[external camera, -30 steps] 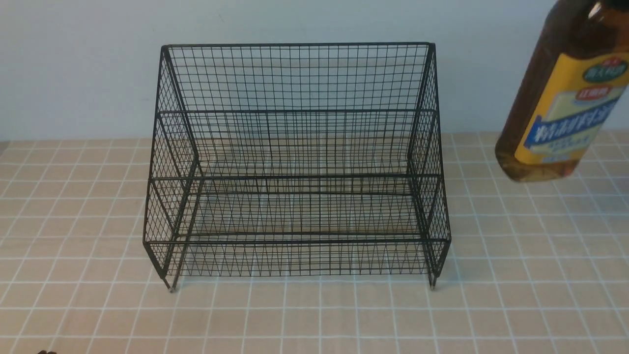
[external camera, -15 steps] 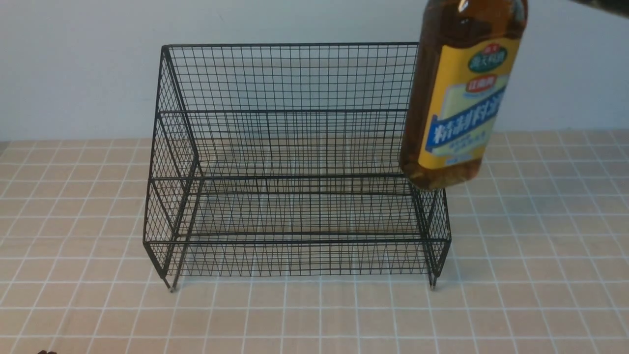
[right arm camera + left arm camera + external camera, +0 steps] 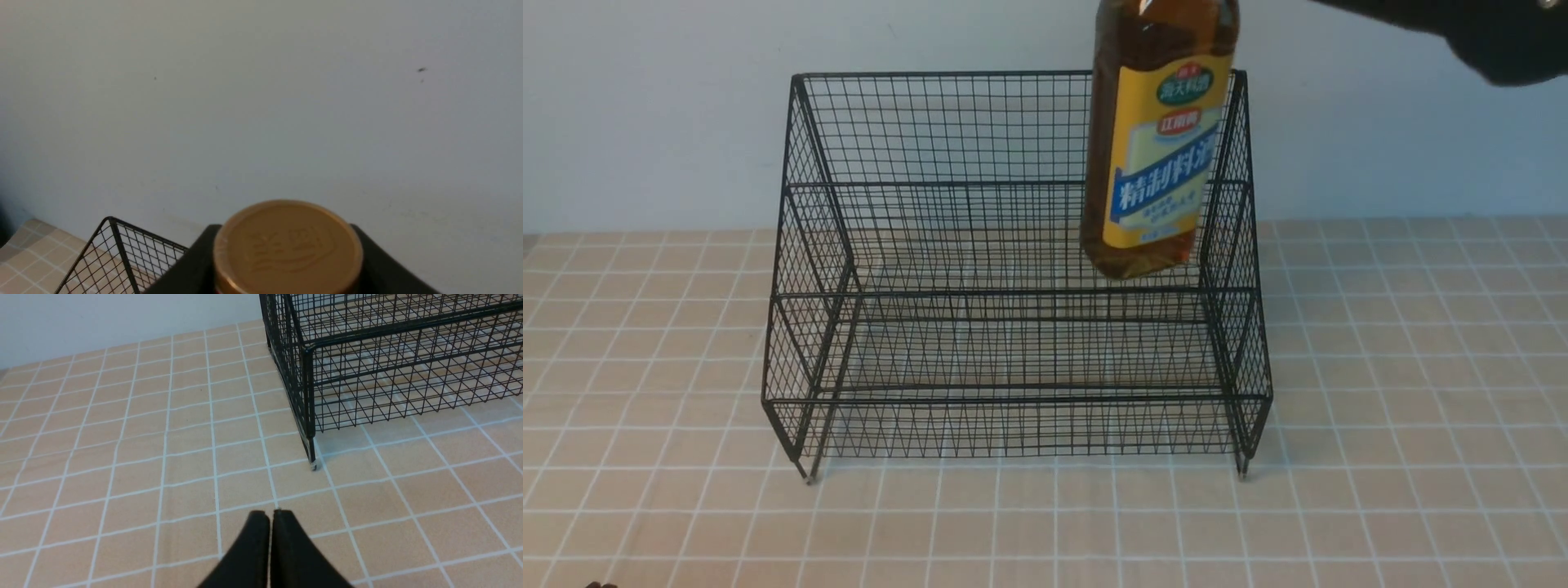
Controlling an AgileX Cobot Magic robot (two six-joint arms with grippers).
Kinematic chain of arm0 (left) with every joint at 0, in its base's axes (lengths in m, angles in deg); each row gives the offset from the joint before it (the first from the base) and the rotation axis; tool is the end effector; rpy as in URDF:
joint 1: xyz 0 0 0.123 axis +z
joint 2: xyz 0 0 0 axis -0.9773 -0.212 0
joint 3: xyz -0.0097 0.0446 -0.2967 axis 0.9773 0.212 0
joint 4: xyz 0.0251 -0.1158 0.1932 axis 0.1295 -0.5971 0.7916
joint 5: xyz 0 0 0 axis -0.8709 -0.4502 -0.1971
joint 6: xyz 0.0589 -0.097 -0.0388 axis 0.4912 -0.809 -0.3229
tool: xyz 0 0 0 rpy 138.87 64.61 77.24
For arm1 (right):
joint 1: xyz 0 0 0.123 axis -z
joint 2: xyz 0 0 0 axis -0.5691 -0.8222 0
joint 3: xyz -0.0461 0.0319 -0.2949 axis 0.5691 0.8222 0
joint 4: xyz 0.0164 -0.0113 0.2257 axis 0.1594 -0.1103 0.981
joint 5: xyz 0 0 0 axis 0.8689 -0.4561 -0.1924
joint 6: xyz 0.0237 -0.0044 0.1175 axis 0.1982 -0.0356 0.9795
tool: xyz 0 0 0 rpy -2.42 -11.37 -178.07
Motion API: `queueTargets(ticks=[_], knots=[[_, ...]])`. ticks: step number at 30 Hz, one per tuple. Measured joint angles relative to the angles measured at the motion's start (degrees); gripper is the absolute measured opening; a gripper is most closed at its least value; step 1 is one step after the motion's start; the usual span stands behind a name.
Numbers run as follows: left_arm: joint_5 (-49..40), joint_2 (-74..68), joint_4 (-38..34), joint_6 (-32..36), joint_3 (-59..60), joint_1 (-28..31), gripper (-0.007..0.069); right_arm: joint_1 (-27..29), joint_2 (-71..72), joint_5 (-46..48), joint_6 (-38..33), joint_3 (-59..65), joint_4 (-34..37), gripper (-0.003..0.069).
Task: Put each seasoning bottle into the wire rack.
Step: Use the right arm to put the condiment bottle back on the shelf
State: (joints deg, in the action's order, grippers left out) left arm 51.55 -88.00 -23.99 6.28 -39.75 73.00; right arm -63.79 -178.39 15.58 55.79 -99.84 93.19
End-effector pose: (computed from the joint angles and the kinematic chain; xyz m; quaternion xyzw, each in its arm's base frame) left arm 0.0388 -0.0073 0.1627 0.0908 0.8006 -0.0029 0.5923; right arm 0.3396 0.1935 0.4230 -0.1723 0.7482 0.1982 0.6093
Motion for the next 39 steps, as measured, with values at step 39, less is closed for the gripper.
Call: queueTargets(ticks=[39], knots=[[0.0,0.0,0.0,0.0,0.0,0.0,-0.001,3.52,-0.5,25.59,19.4,-0.66,-15.7,0.0317]])
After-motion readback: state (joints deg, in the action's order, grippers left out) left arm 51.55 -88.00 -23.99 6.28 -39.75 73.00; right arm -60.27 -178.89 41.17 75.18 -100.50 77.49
